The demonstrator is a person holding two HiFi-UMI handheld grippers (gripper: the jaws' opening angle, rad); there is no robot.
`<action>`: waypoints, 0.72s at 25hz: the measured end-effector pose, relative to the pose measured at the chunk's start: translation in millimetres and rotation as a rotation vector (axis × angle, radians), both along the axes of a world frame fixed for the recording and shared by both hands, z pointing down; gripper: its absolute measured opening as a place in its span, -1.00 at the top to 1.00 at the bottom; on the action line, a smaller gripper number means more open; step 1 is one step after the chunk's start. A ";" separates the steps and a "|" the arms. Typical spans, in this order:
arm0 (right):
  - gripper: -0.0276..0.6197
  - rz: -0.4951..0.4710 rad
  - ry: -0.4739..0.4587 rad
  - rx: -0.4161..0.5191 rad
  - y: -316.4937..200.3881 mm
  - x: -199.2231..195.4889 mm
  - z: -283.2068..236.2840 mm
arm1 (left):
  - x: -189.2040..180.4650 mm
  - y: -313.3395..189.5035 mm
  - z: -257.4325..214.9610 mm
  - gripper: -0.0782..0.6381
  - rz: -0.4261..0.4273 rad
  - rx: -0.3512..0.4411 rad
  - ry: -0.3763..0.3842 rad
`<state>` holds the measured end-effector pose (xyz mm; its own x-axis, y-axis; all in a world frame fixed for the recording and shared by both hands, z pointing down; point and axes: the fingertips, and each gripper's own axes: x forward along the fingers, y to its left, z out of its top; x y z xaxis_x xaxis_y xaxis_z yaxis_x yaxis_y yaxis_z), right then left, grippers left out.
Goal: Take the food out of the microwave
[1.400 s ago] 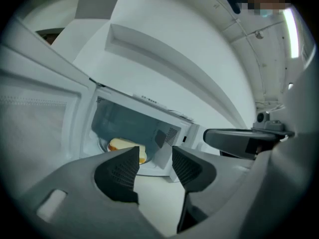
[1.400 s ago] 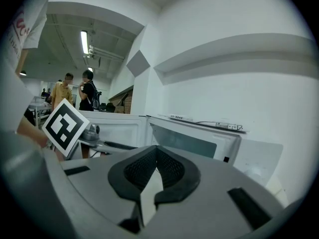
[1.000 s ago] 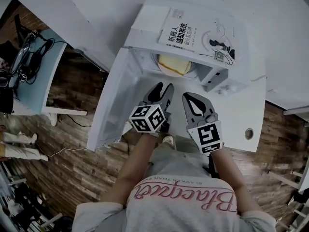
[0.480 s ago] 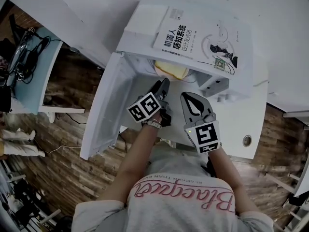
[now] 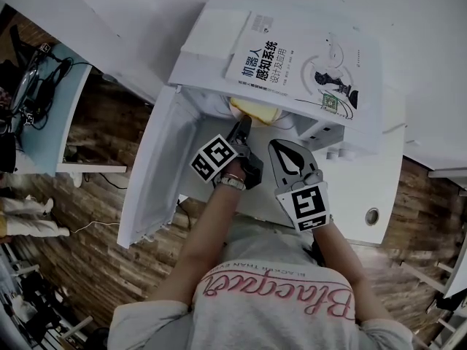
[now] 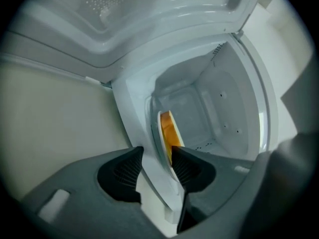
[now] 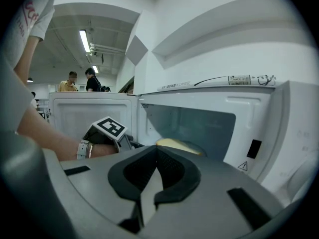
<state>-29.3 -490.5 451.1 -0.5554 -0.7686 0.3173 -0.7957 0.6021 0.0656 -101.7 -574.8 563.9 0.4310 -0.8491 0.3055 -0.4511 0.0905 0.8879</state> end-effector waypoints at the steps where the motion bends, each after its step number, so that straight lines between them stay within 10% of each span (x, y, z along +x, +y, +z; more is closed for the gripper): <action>1: 0.88 0.001 0.000 -0.001 0.0 0.5 0.2 | 0.1 0.4 -0.3 0.25 -0.001 -0.003 0.001; 18: 0.88 0.019 0.014 0.005 16.1 3.7 2.8 | -0.9 3.3 -2.6 0.49 0.010 -0.127 0.060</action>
